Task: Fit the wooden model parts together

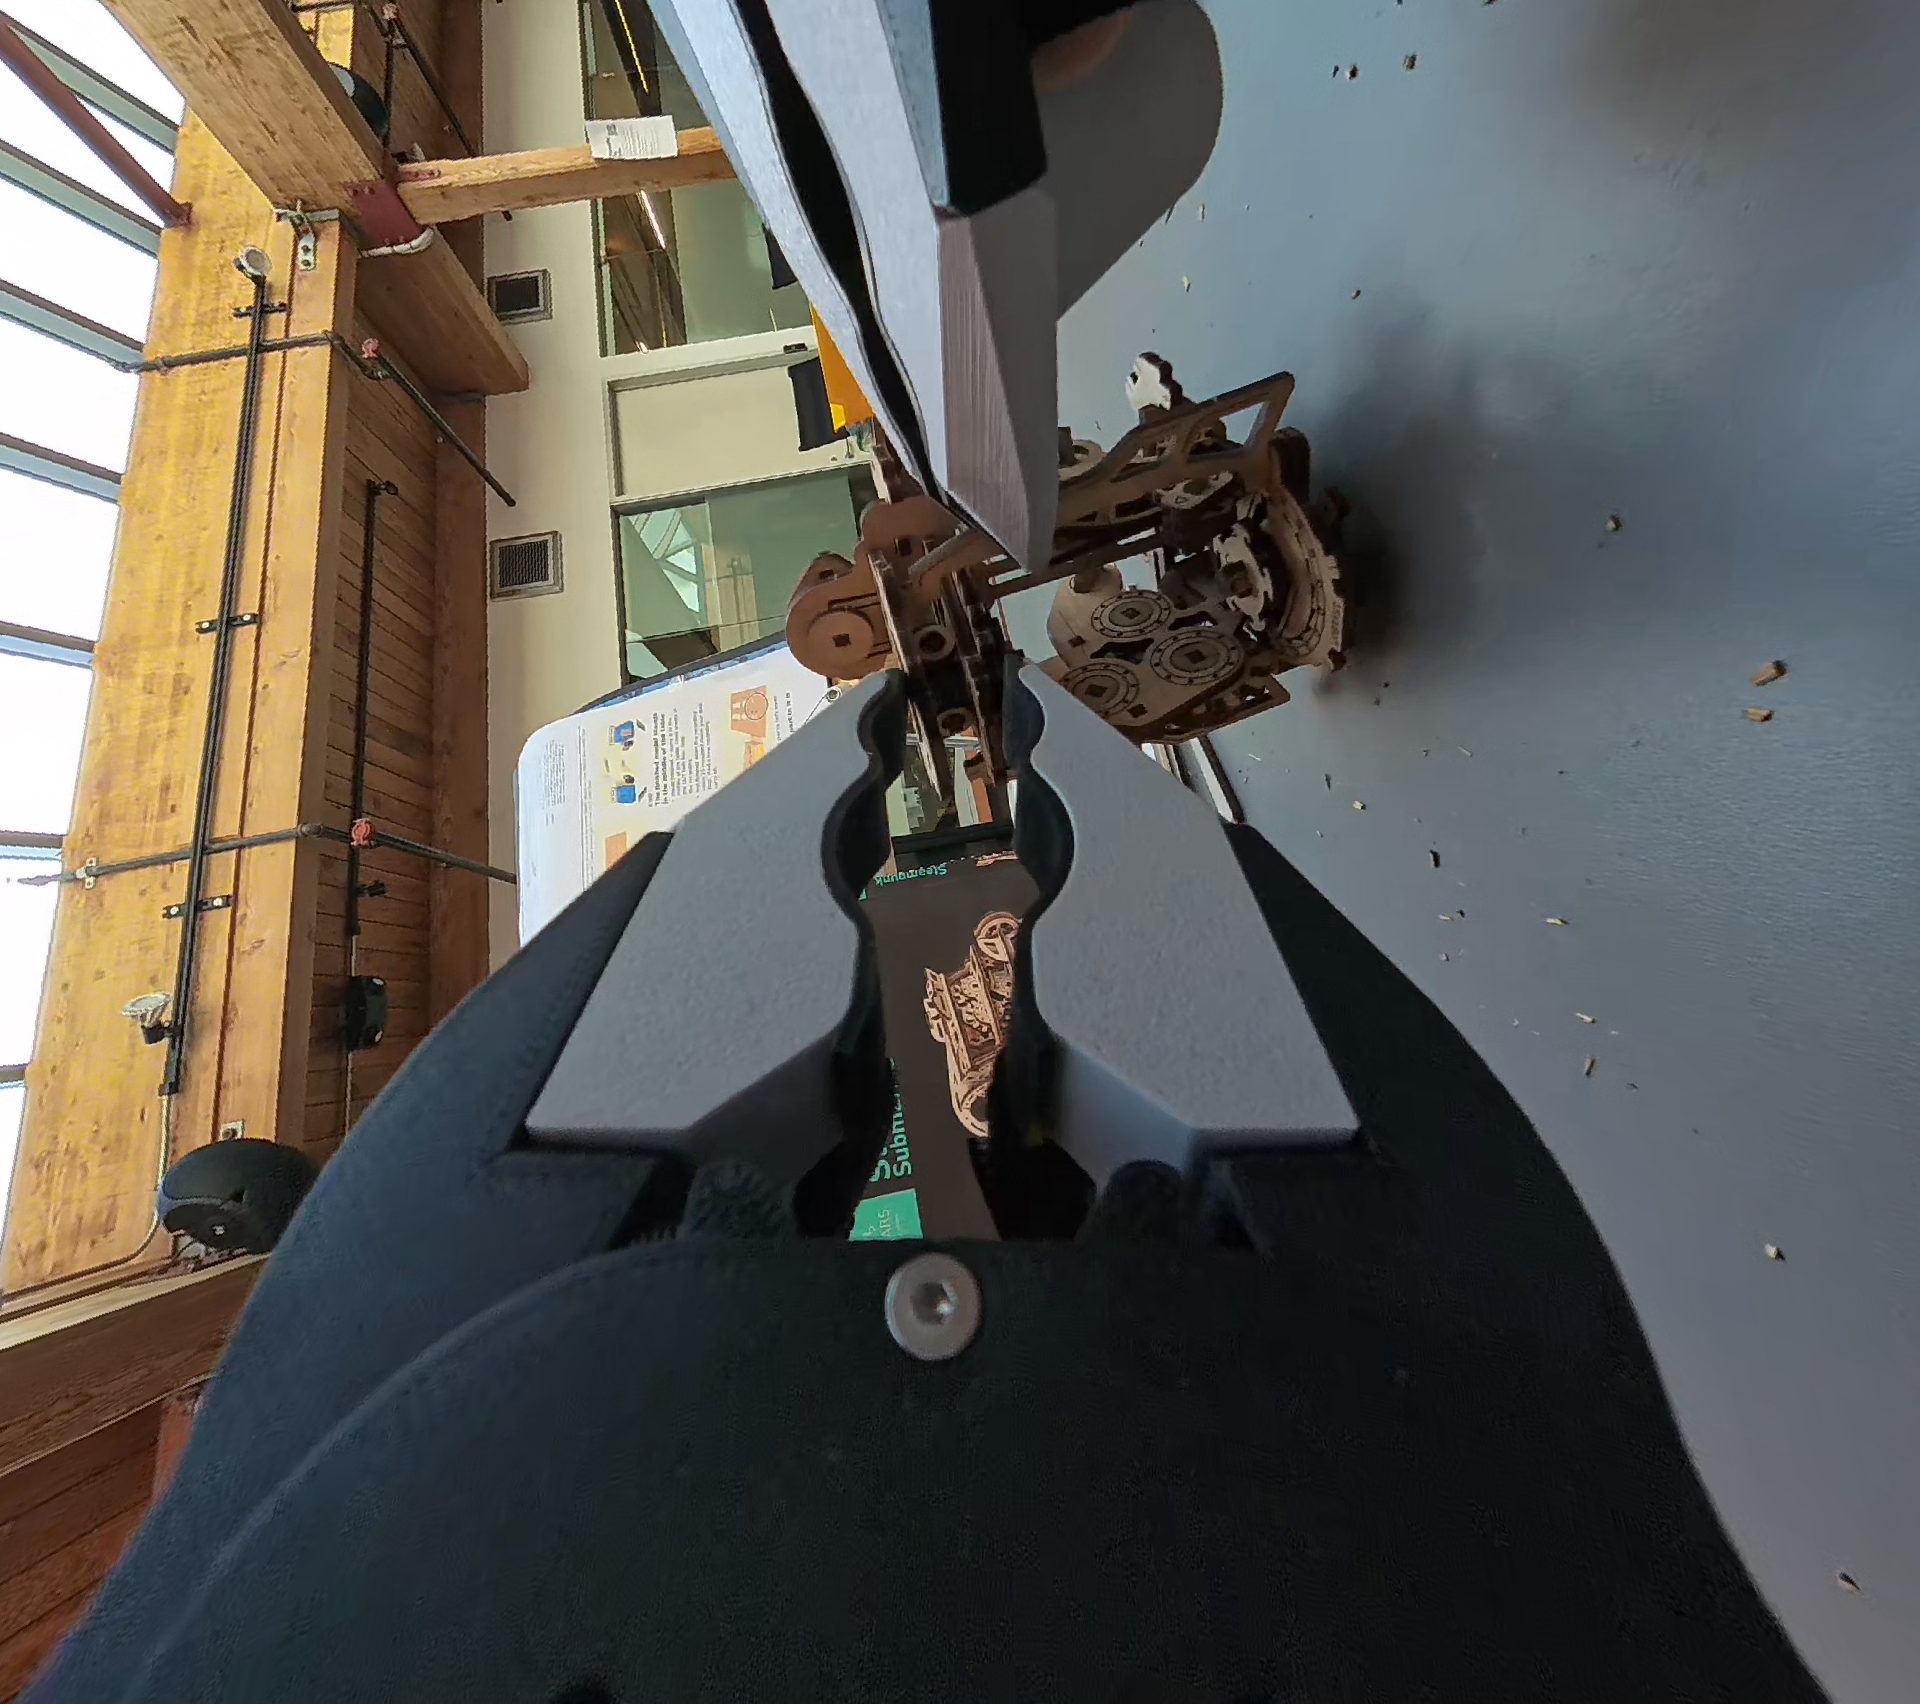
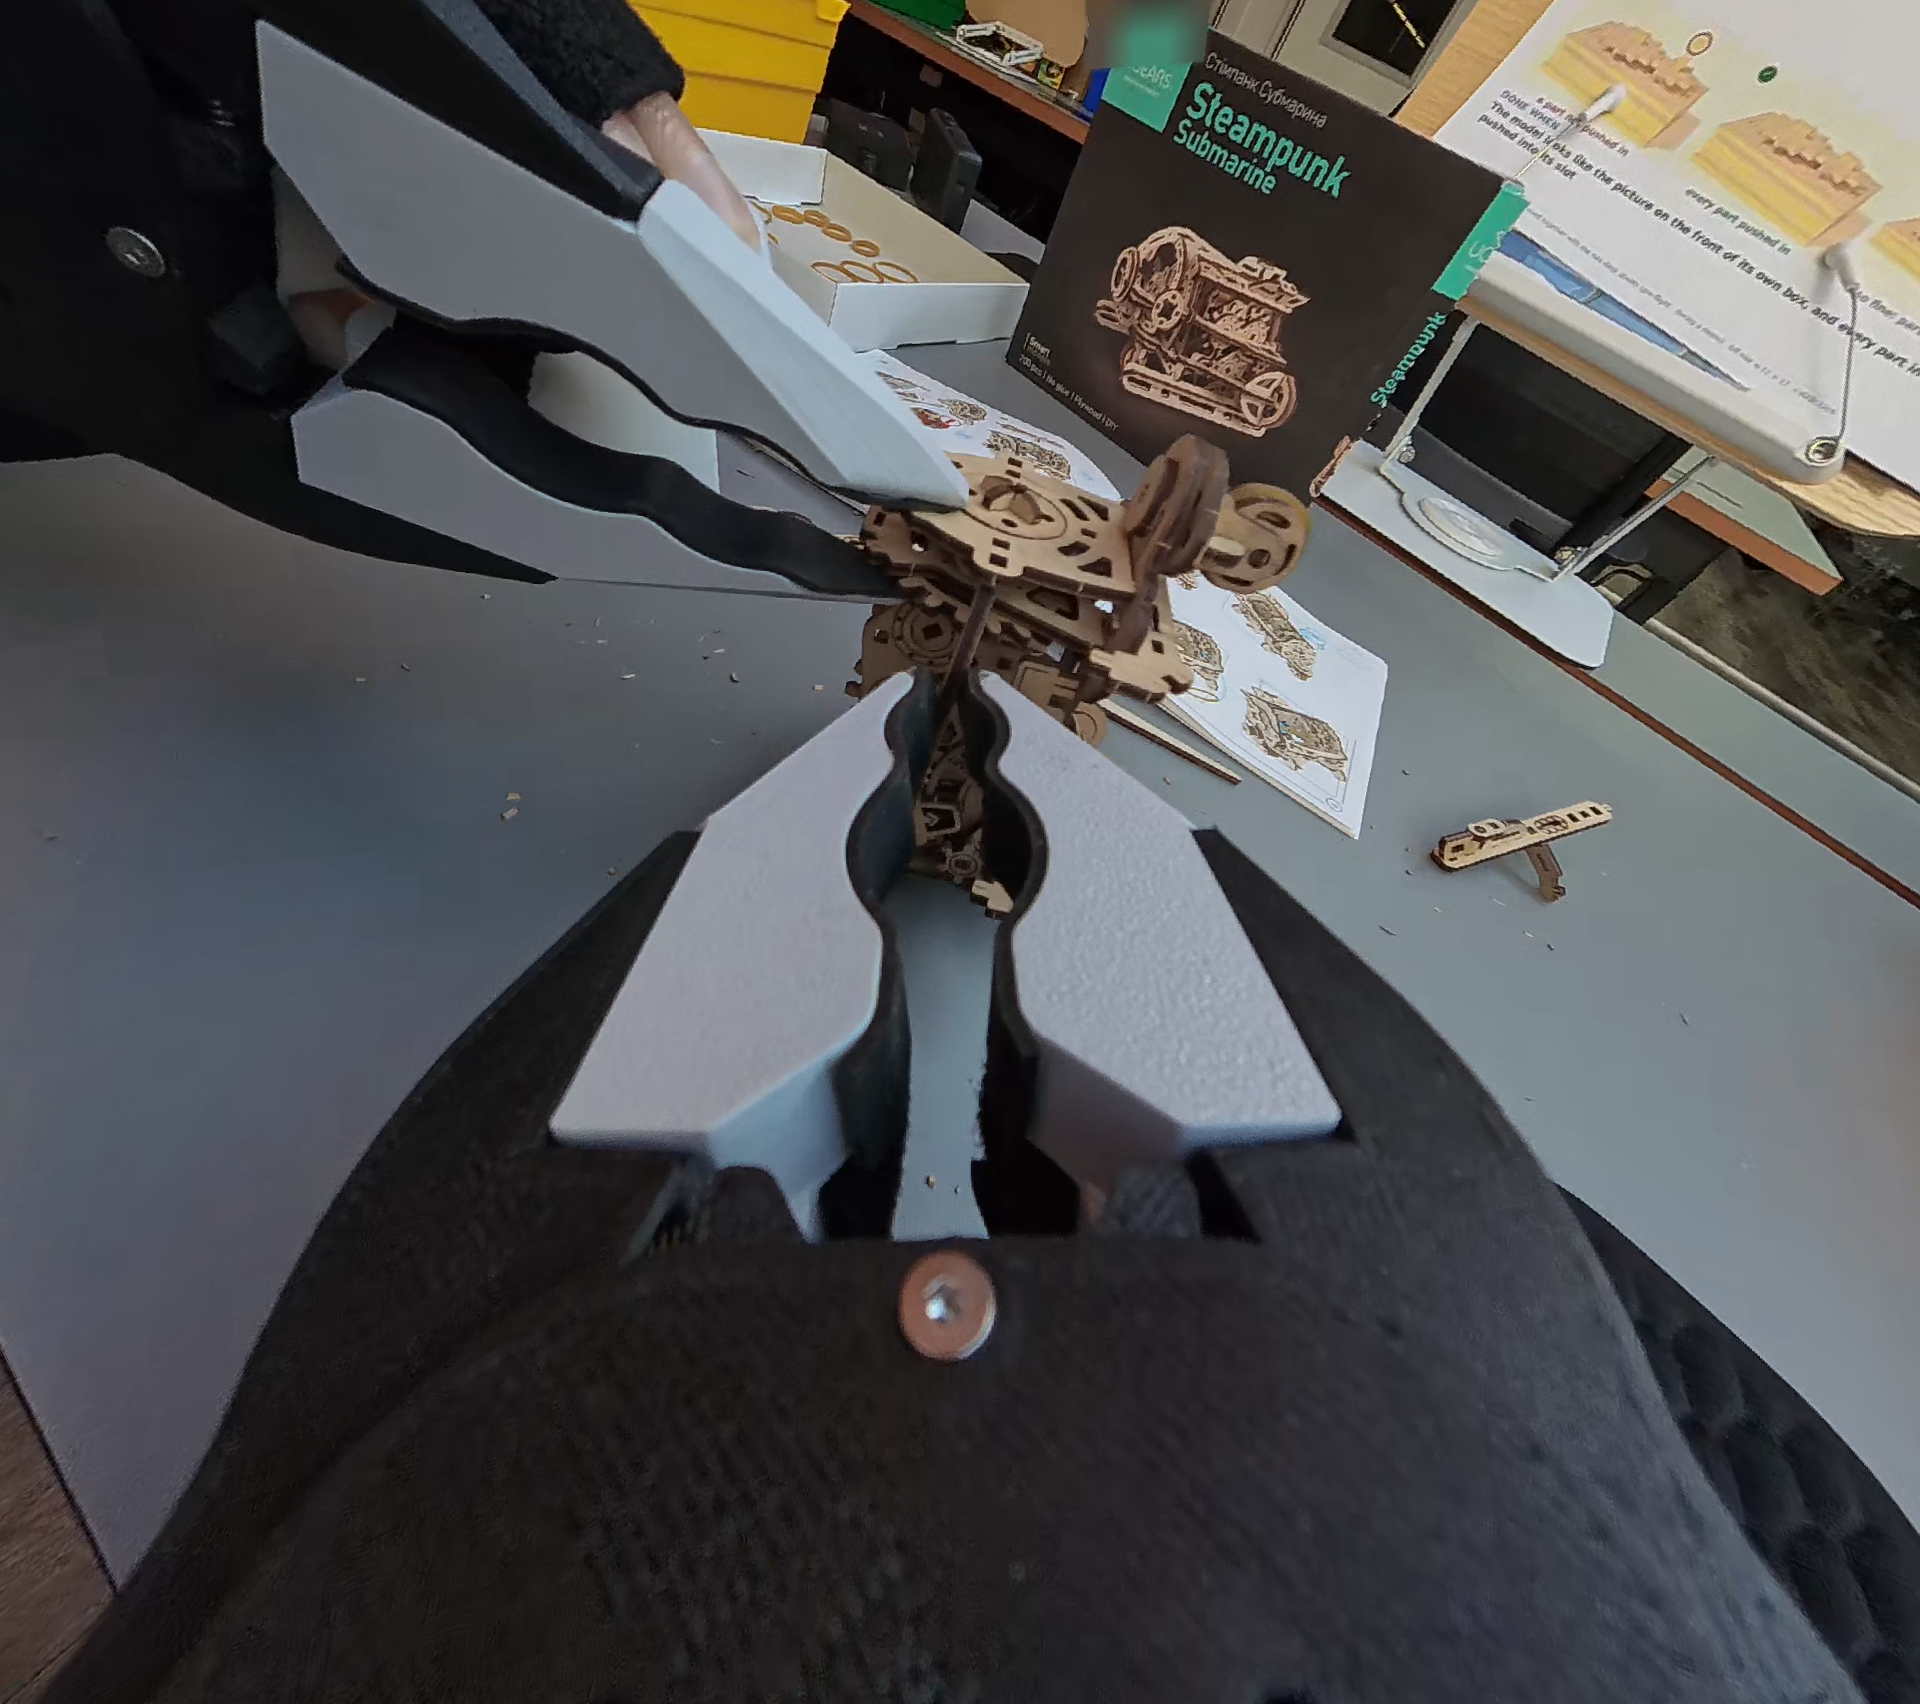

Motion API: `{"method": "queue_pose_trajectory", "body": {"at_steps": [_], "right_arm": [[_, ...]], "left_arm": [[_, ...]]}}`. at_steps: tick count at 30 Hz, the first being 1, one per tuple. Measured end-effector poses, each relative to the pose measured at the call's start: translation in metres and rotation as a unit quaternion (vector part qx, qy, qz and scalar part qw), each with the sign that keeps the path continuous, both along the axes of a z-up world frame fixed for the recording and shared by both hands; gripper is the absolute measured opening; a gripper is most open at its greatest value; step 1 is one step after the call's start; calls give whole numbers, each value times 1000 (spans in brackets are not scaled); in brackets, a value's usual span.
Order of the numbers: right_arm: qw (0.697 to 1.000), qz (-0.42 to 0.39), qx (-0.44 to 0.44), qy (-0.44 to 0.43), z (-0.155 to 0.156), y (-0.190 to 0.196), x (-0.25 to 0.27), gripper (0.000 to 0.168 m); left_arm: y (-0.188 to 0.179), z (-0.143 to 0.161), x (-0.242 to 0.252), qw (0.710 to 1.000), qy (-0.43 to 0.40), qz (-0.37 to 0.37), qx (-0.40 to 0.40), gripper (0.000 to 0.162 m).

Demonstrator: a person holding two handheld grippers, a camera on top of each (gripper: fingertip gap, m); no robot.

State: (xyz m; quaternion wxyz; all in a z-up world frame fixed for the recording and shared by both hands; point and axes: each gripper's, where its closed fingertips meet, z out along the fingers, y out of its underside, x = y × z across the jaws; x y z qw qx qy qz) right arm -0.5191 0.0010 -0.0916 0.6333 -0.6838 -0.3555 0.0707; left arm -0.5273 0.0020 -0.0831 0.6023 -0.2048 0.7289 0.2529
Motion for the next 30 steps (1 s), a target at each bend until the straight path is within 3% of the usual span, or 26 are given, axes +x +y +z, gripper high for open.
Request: {"method": "queue_pose_trajectory", "body": {"at_steps": [11,14,19,22,30], "right_arm": [[998,7,43,-40,3,-5,1,5],[995,8,96,-39,19,-9,3,17],[966,38,194,-166,17,-18,-5,30],[961,44,214,-170,24,-18,-4,30],[986,31,130,-104,18,-11,10,13]], "left_arm": [[-3,0,1,1000,-2,-10,-15,16],[-3,0,2,1000,1,-10,-5,16],[-5,0,4,1000,3,-13,3,16],[-4,0,4,1000,4,-12,6,16],[-2,0,4,1000,5,-5,11,16]]}}
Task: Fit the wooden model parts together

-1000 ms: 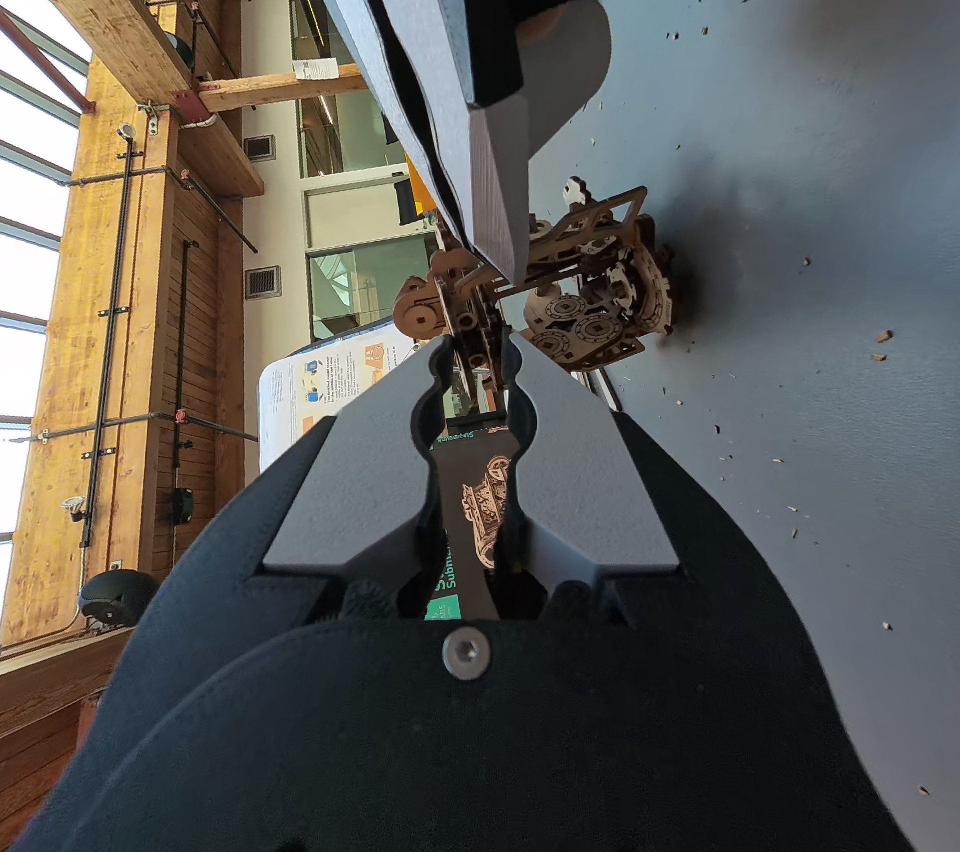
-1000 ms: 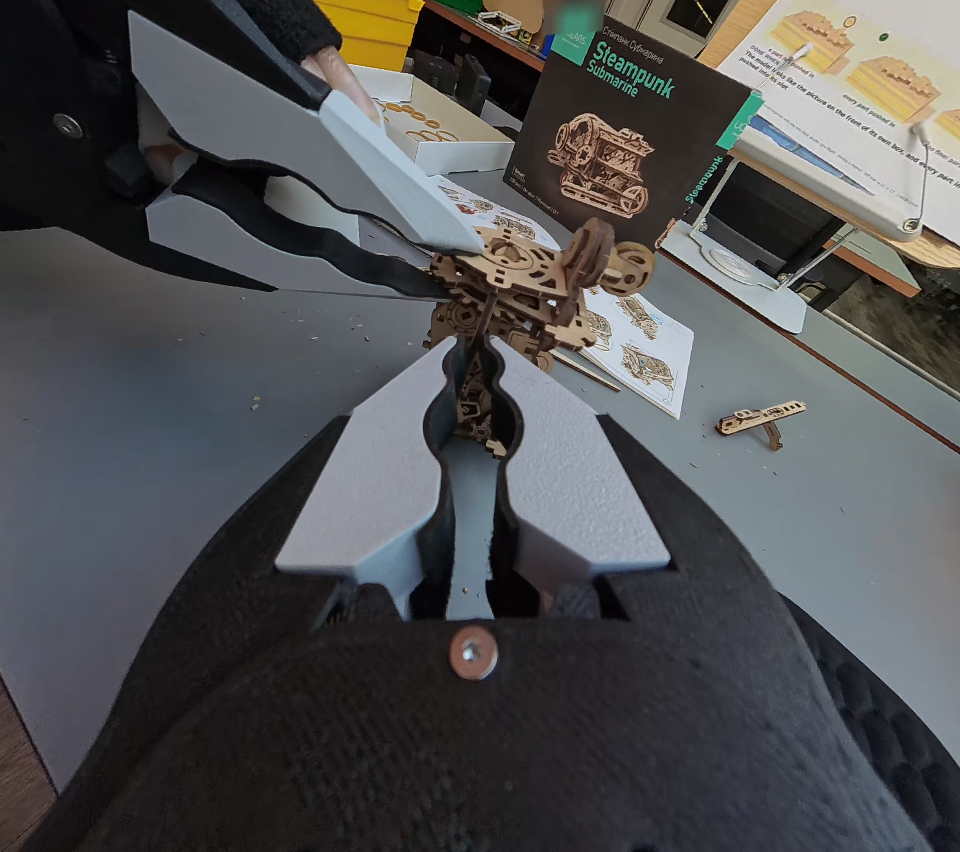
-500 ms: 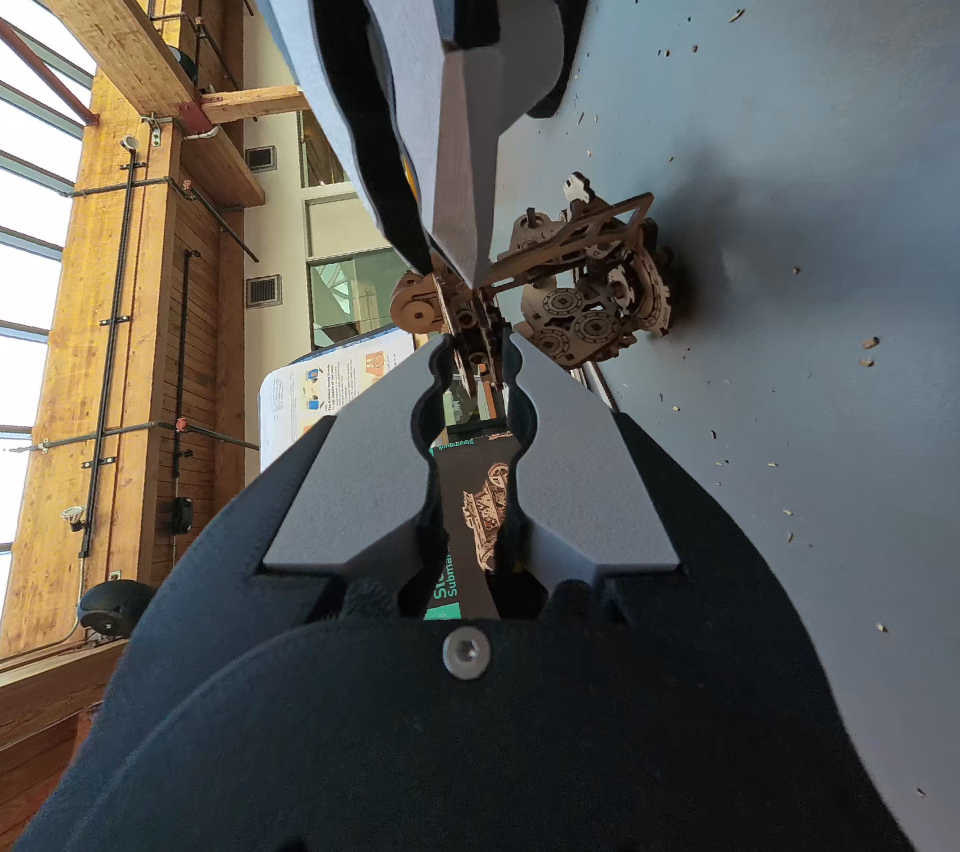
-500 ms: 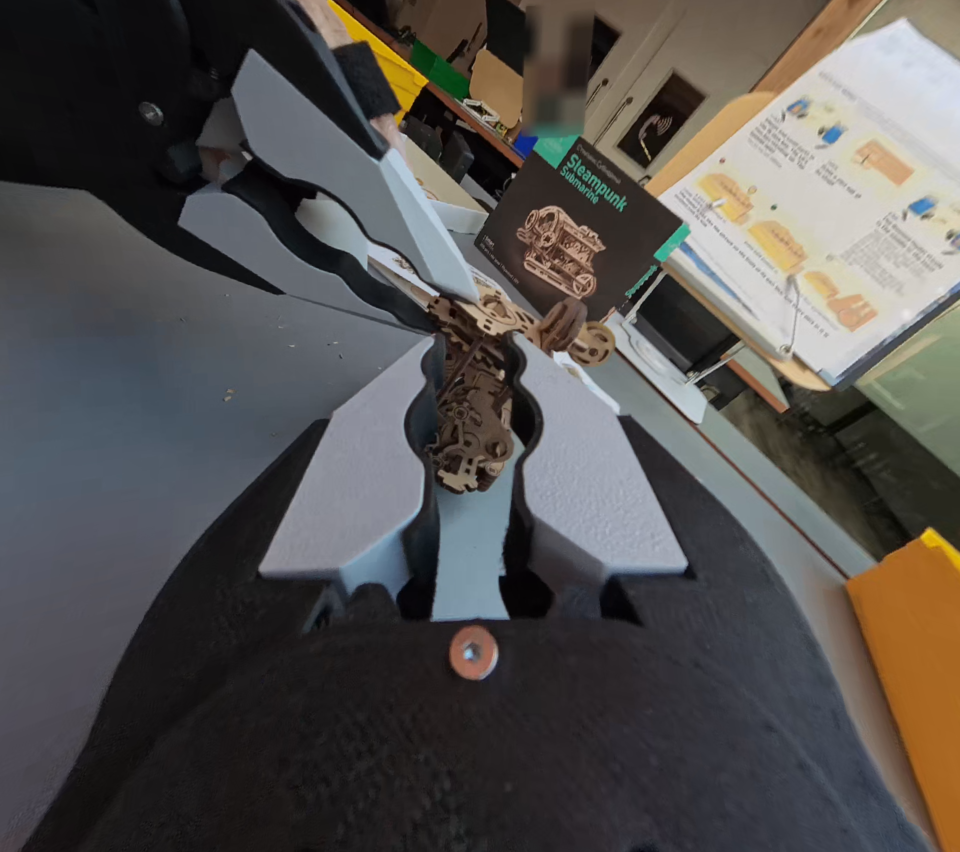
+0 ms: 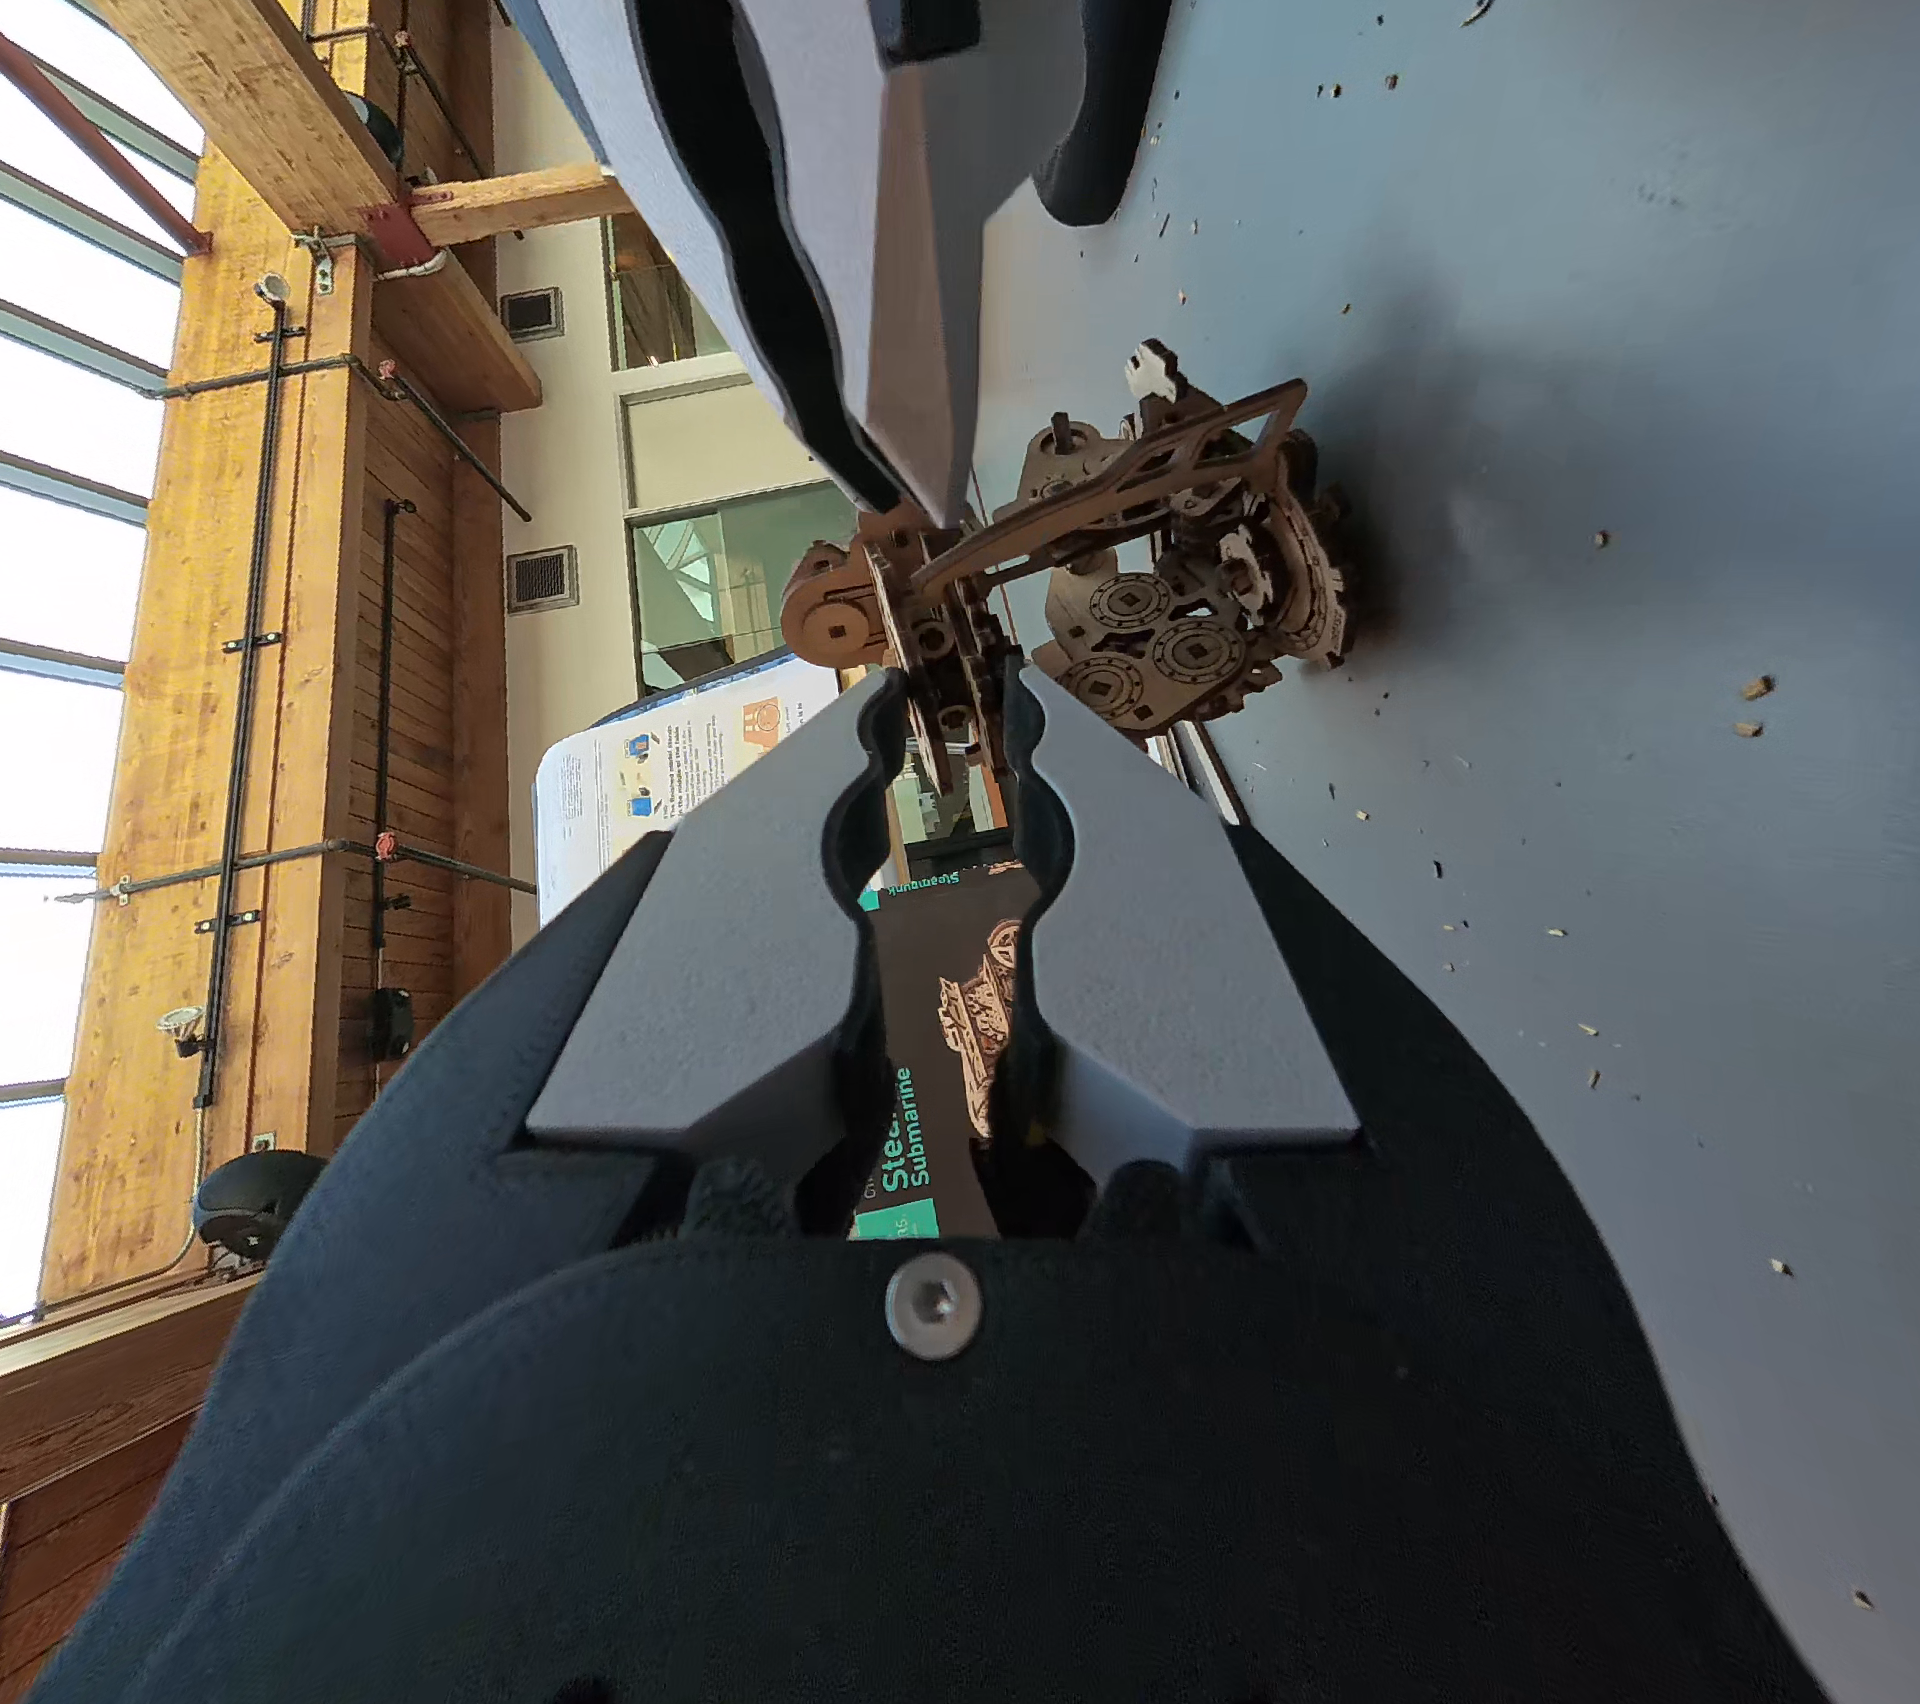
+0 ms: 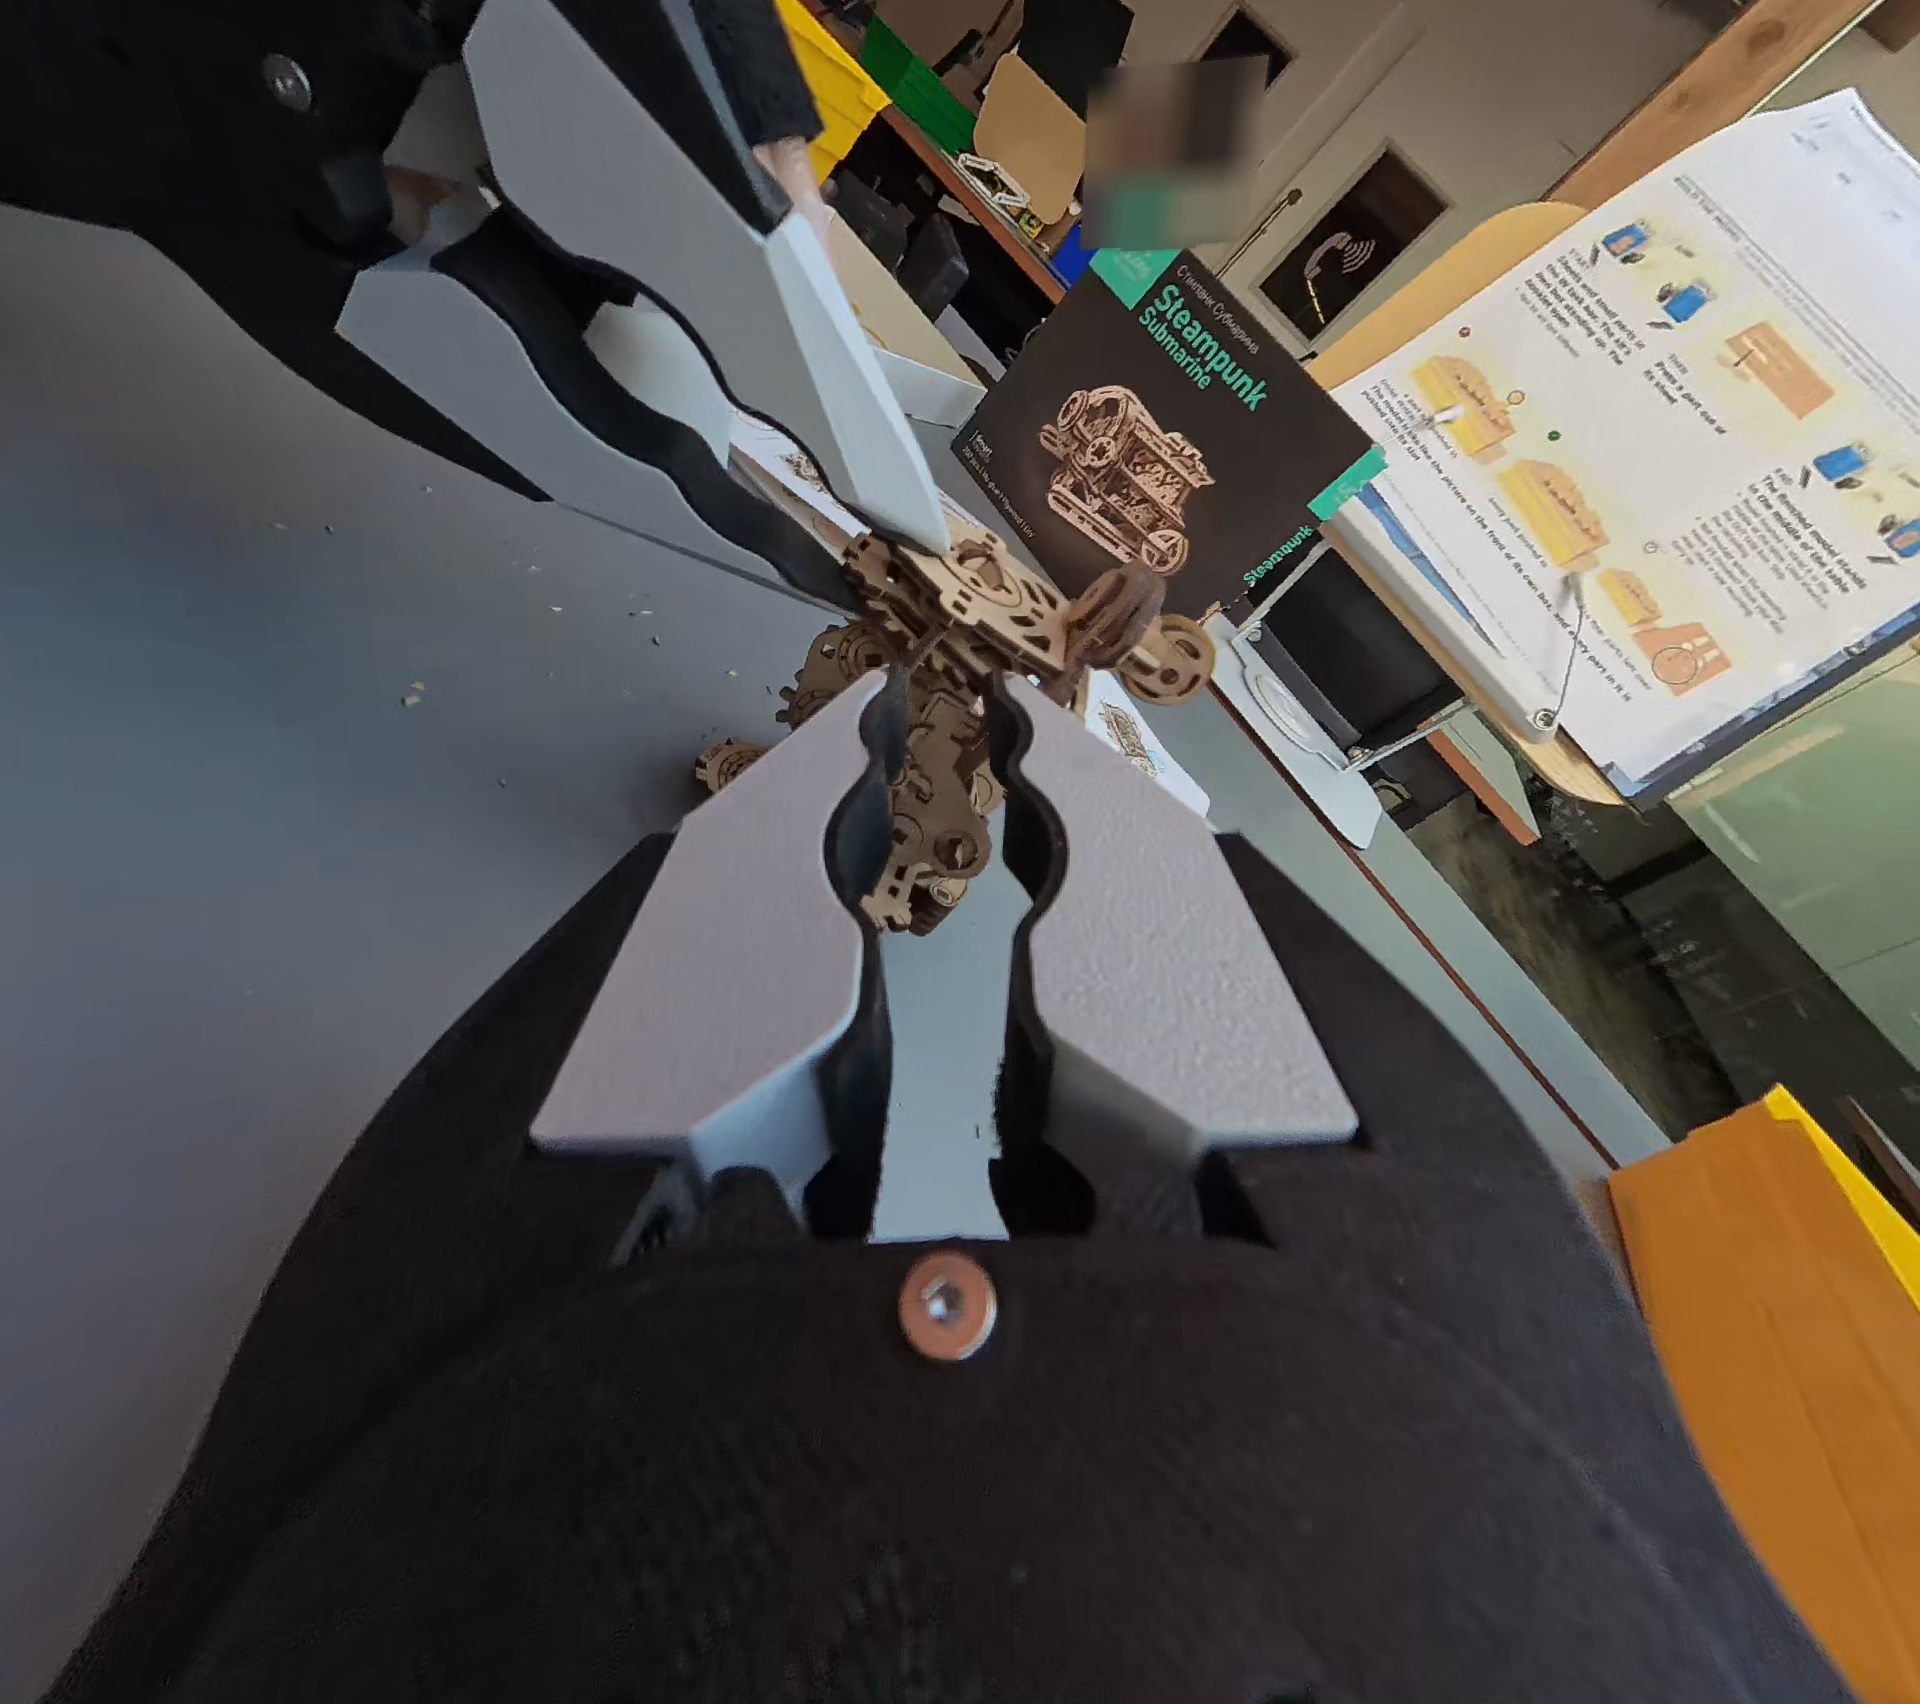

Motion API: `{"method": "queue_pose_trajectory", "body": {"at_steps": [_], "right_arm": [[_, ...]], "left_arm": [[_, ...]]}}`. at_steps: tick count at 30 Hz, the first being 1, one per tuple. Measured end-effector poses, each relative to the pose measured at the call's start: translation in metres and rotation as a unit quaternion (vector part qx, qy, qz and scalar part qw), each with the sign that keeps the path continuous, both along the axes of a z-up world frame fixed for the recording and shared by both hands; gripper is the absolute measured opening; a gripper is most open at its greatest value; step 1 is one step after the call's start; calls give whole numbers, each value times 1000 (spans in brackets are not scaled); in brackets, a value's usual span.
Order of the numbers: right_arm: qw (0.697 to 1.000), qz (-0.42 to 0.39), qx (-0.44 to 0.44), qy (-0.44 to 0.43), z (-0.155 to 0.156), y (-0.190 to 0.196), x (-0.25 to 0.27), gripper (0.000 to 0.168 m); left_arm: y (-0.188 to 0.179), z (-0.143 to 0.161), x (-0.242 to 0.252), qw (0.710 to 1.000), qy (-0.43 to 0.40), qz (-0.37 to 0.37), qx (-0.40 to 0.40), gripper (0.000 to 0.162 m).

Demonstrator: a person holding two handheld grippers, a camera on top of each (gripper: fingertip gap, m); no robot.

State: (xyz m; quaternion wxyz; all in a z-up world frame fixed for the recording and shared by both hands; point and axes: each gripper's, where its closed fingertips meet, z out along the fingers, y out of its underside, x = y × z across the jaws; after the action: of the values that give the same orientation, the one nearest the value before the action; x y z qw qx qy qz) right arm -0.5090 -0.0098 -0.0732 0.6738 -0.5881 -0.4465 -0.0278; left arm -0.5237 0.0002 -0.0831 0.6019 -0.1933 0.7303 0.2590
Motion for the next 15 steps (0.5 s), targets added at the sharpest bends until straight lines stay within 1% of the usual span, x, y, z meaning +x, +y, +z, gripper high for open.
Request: {"method": "queue_pose_trajectory", "body": {"at_steps": [3,7,11,15], "right_arm": [[999,8,-24,37,7,0,-2,11],[994,12,-82,67,-1,7,-7,12],[991,20,-102,87,-3,7,-9,12],[993,9,-94,70,-7,8,-9,11]], "left_arm": [[0,0,0,1000,1,1,2,16],[1,0,-1,1000,1,3,1,16],[2,0,-1,1000,0,5,0,16],[3,0,-1,1000,0,8,-1,16]]}}
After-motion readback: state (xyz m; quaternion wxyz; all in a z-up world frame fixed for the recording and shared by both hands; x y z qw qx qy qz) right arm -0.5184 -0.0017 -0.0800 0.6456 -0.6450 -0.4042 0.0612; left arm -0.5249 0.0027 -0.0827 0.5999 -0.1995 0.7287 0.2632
